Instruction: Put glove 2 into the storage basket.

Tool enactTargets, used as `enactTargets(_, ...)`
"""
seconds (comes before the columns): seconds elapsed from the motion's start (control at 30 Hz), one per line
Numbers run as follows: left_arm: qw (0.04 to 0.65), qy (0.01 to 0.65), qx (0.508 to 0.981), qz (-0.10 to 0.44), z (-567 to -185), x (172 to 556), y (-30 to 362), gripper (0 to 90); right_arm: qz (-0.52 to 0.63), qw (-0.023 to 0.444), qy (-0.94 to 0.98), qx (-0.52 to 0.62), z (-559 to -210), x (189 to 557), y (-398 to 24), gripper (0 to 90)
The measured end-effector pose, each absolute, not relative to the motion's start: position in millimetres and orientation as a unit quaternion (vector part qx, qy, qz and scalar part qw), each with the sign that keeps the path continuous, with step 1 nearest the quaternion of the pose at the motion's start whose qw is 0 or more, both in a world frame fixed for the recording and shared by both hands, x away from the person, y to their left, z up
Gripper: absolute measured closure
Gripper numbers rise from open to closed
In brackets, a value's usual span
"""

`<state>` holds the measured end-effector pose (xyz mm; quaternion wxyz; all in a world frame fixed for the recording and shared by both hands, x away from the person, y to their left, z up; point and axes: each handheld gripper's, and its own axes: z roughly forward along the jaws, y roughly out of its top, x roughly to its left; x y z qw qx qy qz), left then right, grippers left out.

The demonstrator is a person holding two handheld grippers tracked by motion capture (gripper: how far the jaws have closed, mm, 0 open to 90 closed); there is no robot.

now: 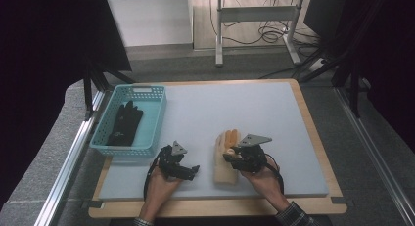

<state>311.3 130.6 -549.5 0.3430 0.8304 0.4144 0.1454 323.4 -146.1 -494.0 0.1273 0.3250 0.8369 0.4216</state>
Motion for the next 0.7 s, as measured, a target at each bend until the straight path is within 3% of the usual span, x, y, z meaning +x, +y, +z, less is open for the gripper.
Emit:
enactTargets(0.13,0.343,0.414,0.831,0.145,-549,311,131,0.4,0.415,0.120,0.838,0.334,-505,324,-146,49.9)
enactTargets(0.27,0.343,0.415,0.830,0.145,-550,311,131,0.4,0.431,0.115,0.831,0.334,-493,324,-154,41.7)
enactTargets(0.4,0.343,0.415,0.830,0.146,-550,311,130,0.3,0.445,0.121,0.822,0.335,-479,328,-172,42.1)
enactTargets(0.7,0.341,0.410,0.833,0.148,-548,304,132,3.7,0.406,0.102,0.853,0.313,-499,324,-198,78.0)
